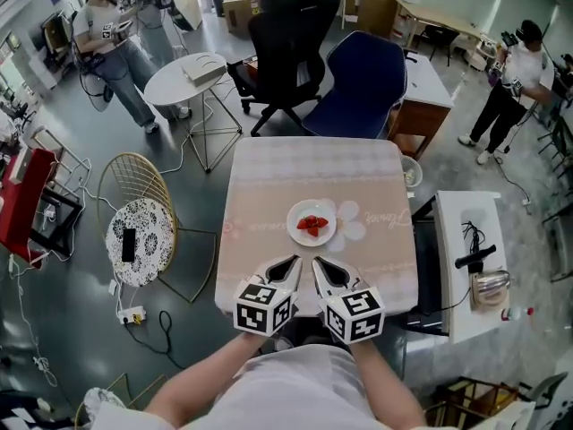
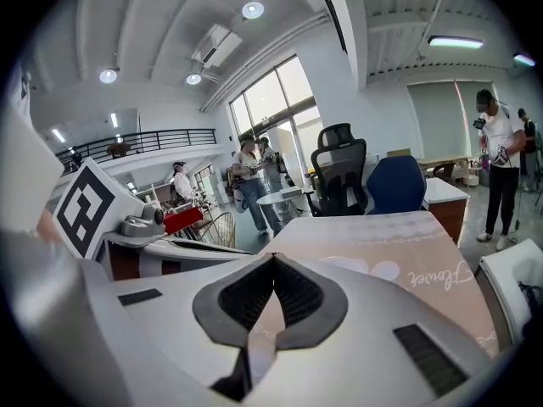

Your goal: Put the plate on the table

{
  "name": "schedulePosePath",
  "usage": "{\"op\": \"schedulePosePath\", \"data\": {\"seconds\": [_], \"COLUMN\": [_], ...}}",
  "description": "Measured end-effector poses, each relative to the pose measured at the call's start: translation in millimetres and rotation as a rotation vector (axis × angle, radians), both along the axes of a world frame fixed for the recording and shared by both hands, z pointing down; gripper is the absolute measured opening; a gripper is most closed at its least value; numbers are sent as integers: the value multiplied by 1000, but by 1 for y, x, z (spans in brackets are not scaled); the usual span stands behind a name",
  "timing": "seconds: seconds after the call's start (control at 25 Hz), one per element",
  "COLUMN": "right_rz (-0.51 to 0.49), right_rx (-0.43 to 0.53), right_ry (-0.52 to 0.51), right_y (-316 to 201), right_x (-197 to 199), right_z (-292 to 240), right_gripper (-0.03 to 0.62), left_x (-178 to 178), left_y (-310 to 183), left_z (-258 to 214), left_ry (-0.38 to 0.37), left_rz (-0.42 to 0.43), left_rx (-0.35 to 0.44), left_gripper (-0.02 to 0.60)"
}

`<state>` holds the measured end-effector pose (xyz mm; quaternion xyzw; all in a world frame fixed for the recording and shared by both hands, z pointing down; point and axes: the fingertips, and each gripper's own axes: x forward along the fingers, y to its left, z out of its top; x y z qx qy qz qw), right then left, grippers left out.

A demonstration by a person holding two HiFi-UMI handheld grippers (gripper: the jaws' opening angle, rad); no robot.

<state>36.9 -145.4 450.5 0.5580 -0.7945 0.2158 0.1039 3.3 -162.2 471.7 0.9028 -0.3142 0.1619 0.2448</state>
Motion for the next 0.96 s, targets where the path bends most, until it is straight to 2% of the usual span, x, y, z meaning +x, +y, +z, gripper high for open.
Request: {"op": "schedulePosePath", "data": {"seconds": [0.24, 0.44, 0.96], "right_rz": [8, 12, -6], "right_rx": [26, 35, 48], "right_ry": [22, 28, 36], "right_y": [19, 27, 28], "right_x": [-9, -13, -22], "right_z": [-7, -10, -19], "right_gripper": [5, 5, 5], "left_x": [-4, -4, -8], "left_y": [19, 25, 28], "left_z": [-6, -11, -19], "left_ry": [0, 19, 8], "left_rz": [34, 36, 42], "left_rx": [47, 53, 77], "left_gripper": [6, 6, 5]}}
